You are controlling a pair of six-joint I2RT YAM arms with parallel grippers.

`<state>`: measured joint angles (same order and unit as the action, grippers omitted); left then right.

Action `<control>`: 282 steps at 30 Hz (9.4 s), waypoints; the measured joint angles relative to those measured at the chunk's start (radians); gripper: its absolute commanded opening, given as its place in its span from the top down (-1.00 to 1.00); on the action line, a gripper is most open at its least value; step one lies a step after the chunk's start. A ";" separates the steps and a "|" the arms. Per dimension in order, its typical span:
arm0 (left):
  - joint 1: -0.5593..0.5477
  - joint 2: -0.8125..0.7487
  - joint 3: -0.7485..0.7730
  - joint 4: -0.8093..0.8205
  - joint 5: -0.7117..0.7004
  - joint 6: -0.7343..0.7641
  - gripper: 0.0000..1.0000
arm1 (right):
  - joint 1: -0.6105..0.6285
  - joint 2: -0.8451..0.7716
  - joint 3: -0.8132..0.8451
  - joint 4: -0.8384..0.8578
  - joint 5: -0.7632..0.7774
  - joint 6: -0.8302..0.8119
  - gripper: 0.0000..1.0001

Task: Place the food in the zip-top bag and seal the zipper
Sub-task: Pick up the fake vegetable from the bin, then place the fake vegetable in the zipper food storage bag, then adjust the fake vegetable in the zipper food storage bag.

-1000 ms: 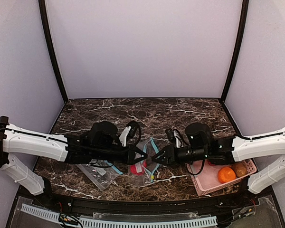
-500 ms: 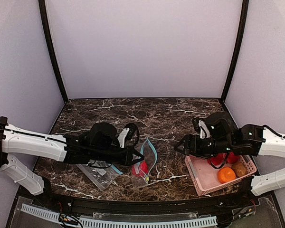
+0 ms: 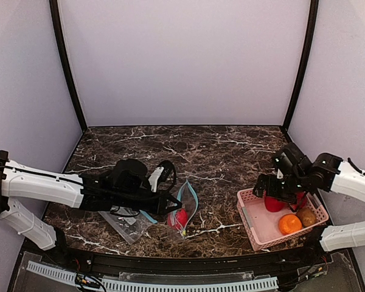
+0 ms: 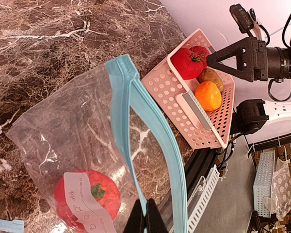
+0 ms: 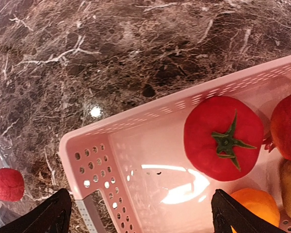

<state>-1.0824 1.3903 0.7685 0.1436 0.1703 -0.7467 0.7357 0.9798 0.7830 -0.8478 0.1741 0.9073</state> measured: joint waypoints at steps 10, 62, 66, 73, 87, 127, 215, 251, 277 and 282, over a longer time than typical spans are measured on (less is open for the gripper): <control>0.007 -0.013 -0.012 -0.004 0.002 0.000 0.99 | -0.175 0.102 -0.001 -0.016 0.040 -0.090 -0.97; 0.007 0.016 -0.012 0.042 0.014 -0.051 0.99 | -0.243 -0.208 0.033 0.035 -0.126 -0.188 -0.15; 0.008 0.053 -0.013 0.073 0.024 -0.074 0.99 | -0.196 -0.250 0.038 0.122 -0.262 -0.171 -0.14; 0.027 0.053 -0.058 0.101 0.015 -0.115 0.99 | 0.047 -0.111 0.050 0.321 -0.343 -0.131 -0.14; 0.036 0.006 -0.112 0.101 0.000 -0.141 0.99 | 0.316 0.391 0.196 0.709 -0.412 -0.067 -0.12; 0.052 -0.089 -0.187 0.040 -0.039 -0.147 0.99 | 0.426 0.809 0.470 0.463 -0.226 -0.053 -0.03; 0.072 -0.218 -0.327 0.152 -0.003 -0.131 0.99 | 0.384 0.833 0.245 1.077 -0.631 -0.082 0.06; 0.084 -0.240 -0.358 0.157 0.059 -0.120 0.91 | 0.354 0.907 0.205 1.140 -0.623 -0.003 -0.12; 0.257 -0.625 -0.459 -0.298 -0.035 -0.224 -0.63 | 0.359 0.935 0.230 1.155 -0.630 0.010 0.06; 0.277 -0.644 -0.551 -0.256 -0.006 -0.285 -0.61 | 0.360 0.938 0.243 1.153 -0.631 0.008 0.08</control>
<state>-0.8055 0.7464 0.2173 -0.1123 0.1642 -1.0313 1.0958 1.9182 1.0256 0.3050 -0.4568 0.9157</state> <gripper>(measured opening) 0.814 0.465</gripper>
